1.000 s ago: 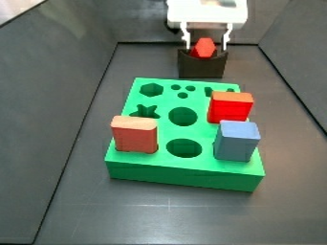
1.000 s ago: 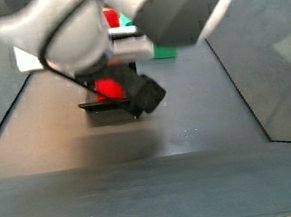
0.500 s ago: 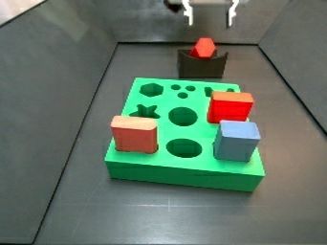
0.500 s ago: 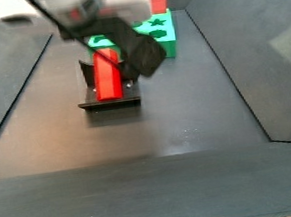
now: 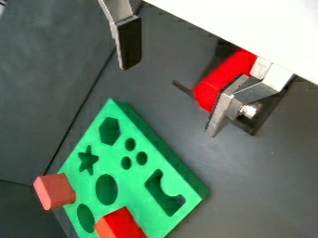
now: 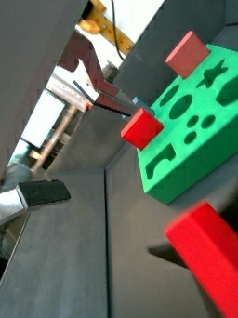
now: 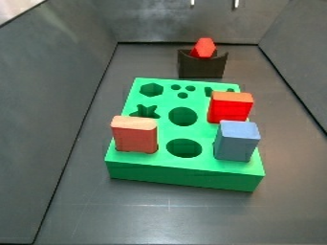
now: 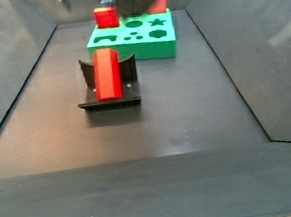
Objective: Pick up the hexagon object. Move up. Place the hexagon object on the fixture. Regrasp the hexagon object. Move to above the board. Insert the hexagon object.
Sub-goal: Regrasp the hexagon object.
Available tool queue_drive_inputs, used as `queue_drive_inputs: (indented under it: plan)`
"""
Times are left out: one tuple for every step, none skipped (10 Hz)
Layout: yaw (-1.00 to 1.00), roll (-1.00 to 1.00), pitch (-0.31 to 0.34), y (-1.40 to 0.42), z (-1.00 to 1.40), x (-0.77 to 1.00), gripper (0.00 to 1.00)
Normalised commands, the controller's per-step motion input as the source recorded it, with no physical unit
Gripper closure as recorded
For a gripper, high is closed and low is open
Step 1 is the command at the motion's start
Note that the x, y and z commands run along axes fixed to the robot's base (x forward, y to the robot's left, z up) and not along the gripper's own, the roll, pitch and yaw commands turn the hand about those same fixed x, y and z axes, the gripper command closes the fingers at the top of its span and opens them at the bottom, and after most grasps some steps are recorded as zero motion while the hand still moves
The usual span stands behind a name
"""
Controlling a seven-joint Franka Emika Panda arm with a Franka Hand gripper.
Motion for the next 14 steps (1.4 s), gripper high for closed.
queue_drive_inputs:
  plan:
    - [0.03,1.0,0.044,-0.24,0.21,-0.07,0.0]
    - [0.03,1.0,0.044,-0.08,0.02,-0.03,0.0]
    - [0.03,1.0,0.046,-0.04,0.0,0.0,0.0]
    - [0.03,1.0,0.048,-0.03,0.02,0.0,0.0]
    - [0.03,1.0,0.046,-0.03,0.02,0.0,0.0]
    - [0.03,1.0,0.041,-0.04,0.01,-0.01,0.0]
    - [0.03,1.0,0.036,-0.02,0.0,-0.02,0.0]
    - [0.03,1.0,0.032,-0.02,0.01,-0.02,0.0]
    - [0.03,1.0,0.029,-0.02,0.01,-0.01,0.0]
    - [0.04,1.0,0.026,-0.02,0.0,-0.01,0.0]
    - [0.04,1.0,0.026,-0.02,0.0,-0.01,0.0]
    - [0.04,1.0,0.03,-0.02,0.01,-0.01,0.0]
    - [0.04,1.0,0.033,-0.02,0.01,0.0,0.0]
    - [0.04,1.0,0.039,-0.02,0.0,0.01,0.0]
